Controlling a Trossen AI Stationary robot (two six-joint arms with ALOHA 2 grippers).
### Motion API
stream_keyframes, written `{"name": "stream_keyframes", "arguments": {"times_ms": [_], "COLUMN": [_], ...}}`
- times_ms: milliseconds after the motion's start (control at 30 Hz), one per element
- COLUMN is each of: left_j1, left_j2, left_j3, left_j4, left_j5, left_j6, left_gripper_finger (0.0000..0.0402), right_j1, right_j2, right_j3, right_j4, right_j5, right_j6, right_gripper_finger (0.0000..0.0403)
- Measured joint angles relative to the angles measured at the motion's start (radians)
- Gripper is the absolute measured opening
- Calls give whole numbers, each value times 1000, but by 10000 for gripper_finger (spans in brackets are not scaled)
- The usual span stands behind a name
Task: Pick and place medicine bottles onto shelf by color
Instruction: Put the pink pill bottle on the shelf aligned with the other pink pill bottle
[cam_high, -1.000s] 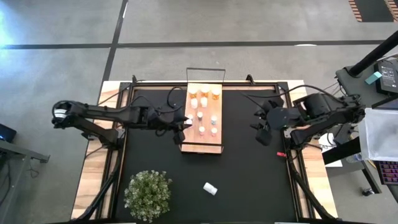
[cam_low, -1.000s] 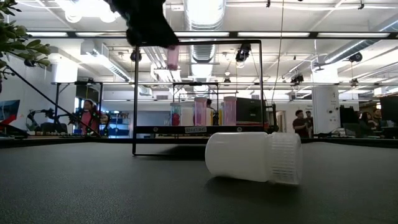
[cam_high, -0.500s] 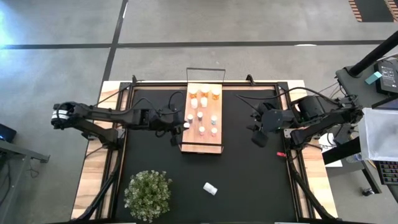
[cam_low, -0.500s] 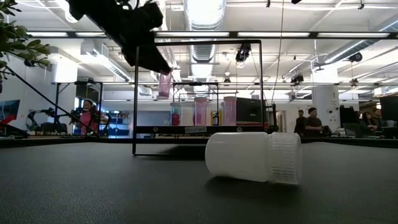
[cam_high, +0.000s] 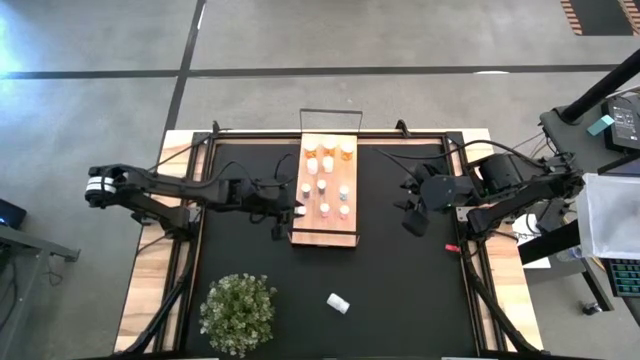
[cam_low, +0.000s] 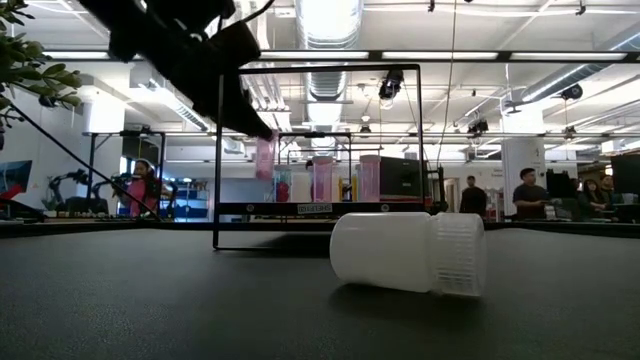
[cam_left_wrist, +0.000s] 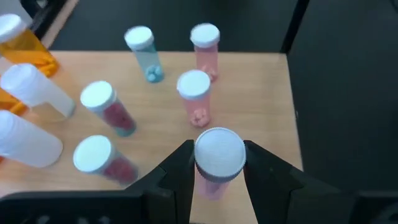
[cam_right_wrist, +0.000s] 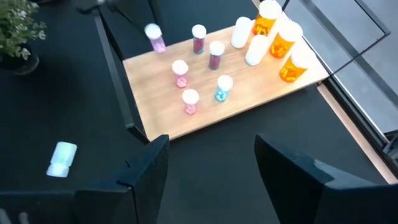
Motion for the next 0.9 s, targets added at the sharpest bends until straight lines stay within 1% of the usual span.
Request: {"name": "stream_keyframes", "arguments": {"times_ms": [67, 233, 300, 433, 500, 700, 900], "left_j1": [4, 9, 11, 18, 20, 21, 22], "left_j2": [-1, 1, 1, 29, 50, 106, 113], "left_j3": [-35, -94, -108, -109, -109, -109, -109], "left_j4": [63, 158, 173, 173, 189, 272, 301], "left_j5": [0, 3, 6, 13, 34, 52, 51], "left_j6": [0, 0, 0, 3, 3, -3, -1], "left_gripper_finger": [105, 105, 105, 105, 105, 105, 105], "right_j1": [0, 0, 0, 0, 0, 0, 0], "right_j2": [0, 0, 0, 0, 0, 0, 0], "right_j3": [0, 0, 0, 0, 0, 0, 0], "right_j4": [12, 15, 16, 16, 16, 16, 16], "right_j5": [0, 0, 0, 1, 1, 2, 2], "right_j6": [0, 0, 0, 0, -1, -2, -3], "right_gripper_finger": [226, 226, 226, 226, 226, 228, 226]}}
